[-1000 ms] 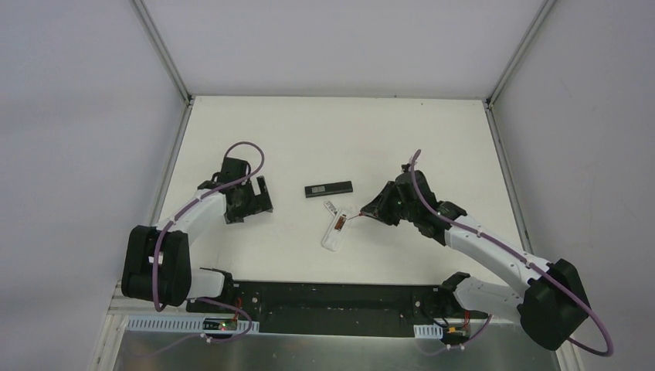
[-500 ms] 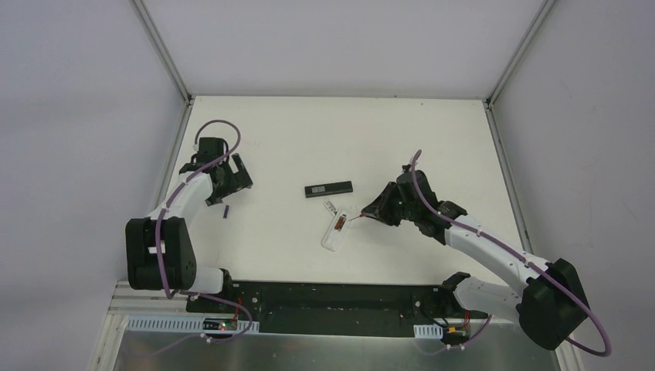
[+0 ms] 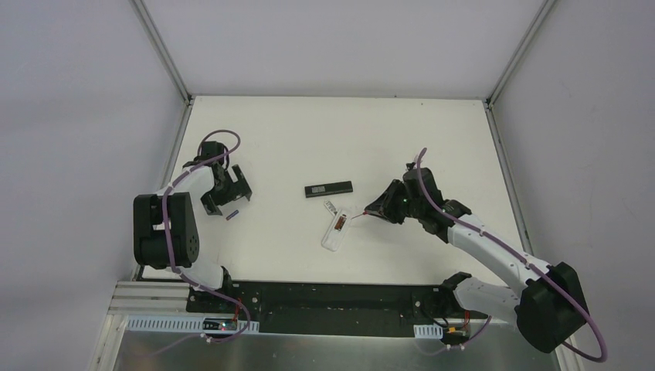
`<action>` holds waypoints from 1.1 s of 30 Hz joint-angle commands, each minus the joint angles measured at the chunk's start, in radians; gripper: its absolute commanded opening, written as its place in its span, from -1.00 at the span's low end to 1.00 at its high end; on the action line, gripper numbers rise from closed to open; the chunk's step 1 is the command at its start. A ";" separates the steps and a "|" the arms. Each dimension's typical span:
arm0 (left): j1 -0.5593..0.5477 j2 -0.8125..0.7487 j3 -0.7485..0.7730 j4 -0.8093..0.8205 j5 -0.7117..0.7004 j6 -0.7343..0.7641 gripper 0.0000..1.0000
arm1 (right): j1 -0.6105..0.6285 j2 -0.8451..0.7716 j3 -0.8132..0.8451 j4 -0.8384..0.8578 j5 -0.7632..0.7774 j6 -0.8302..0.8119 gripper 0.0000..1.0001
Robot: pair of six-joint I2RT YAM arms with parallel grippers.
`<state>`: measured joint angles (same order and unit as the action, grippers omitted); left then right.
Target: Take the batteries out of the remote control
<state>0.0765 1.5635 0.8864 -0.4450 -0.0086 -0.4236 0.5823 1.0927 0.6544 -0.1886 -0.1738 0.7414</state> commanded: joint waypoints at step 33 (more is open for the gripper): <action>-0.105 -0.249 -0.088 -0.127 0.156 -0.044 0.91 | -0.022 -0.025 -0.017 0.006 -0.053 -0.001 -1.00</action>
<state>0.0277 1.2900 0.7444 -0.5514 0.1066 -0.4870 0.5659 1.0782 0.6437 -0.1913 -0.2184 0.7403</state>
